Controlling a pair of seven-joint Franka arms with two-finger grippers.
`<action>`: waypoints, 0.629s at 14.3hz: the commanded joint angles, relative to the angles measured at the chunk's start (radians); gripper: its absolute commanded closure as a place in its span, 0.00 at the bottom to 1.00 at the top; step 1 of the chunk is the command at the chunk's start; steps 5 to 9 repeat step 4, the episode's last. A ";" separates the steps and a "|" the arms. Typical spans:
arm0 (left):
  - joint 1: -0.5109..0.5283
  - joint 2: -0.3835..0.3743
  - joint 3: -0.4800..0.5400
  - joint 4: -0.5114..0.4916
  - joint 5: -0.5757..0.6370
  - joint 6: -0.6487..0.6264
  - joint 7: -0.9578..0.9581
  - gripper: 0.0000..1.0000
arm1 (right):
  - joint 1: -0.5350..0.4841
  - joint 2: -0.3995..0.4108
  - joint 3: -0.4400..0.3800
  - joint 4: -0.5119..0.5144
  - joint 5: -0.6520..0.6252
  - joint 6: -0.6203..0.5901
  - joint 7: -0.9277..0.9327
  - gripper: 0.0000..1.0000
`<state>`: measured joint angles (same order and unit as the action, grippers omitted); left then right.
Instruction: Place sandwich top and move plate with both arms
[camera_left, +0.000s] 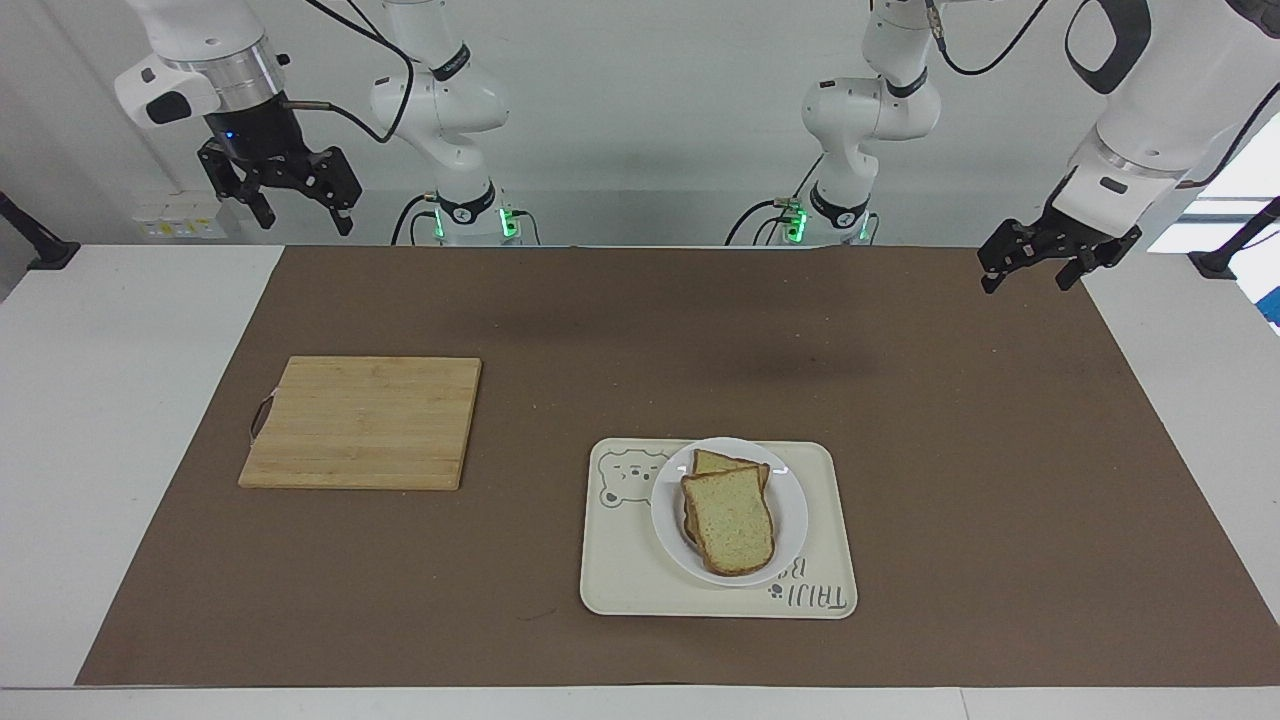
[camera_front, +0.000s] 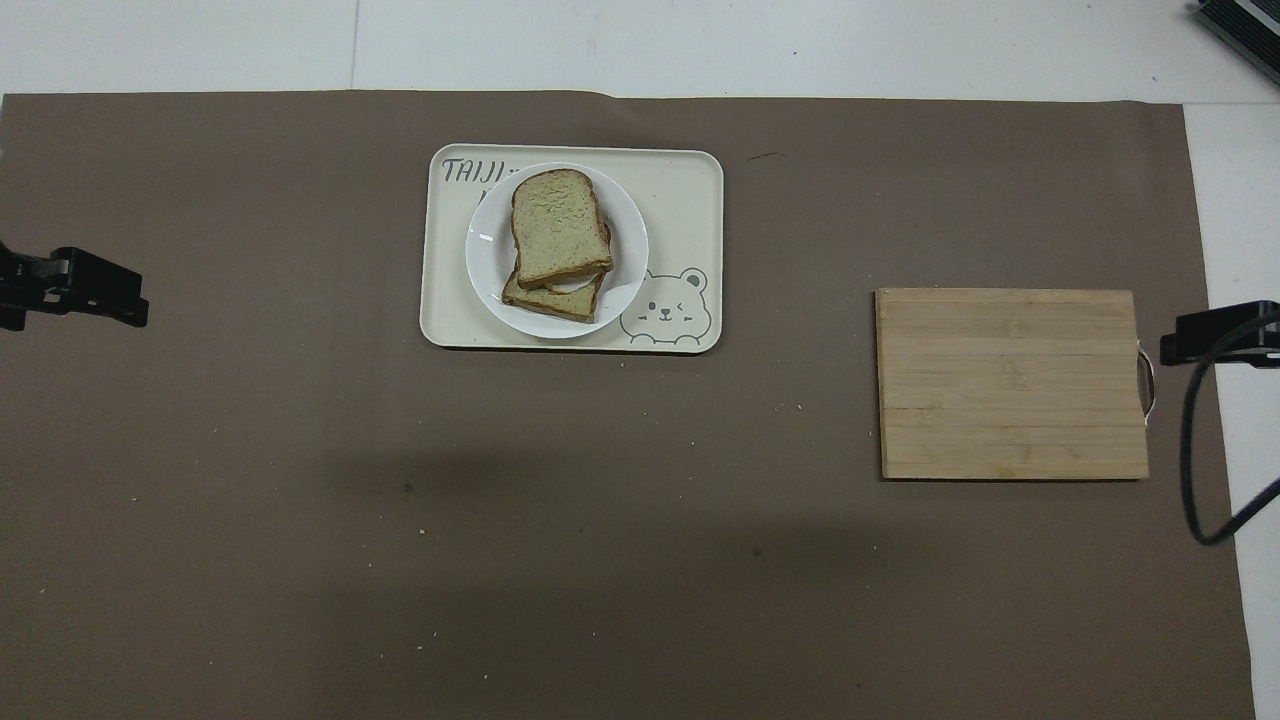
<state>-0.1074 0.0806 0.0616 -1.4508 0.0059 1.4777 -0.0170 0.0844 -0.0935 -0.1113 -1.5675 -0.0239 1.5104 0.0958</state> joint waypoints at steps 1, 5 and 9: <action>0.015 -0.013 -0.011 -0.007 -0.007 -0.016 0.014 0.00 | -0.012 -0.014 0.007 -0.009 0.002 -0.012 -0.027 0.00; 0.017 -0.013 -0.011 -0.007 -0.009 -0.014 0.011 0.00 | -0.012 -0.014 0.007 -0.009 0.002 -0.010 -0.027 0.00; 0.017 -0.013 -0.011 -0.007 -0.009 -0.014 0.011 0.00 | -0.012 -0.014 0.007 -0.009 0.002 -0.010 -0.027 0.00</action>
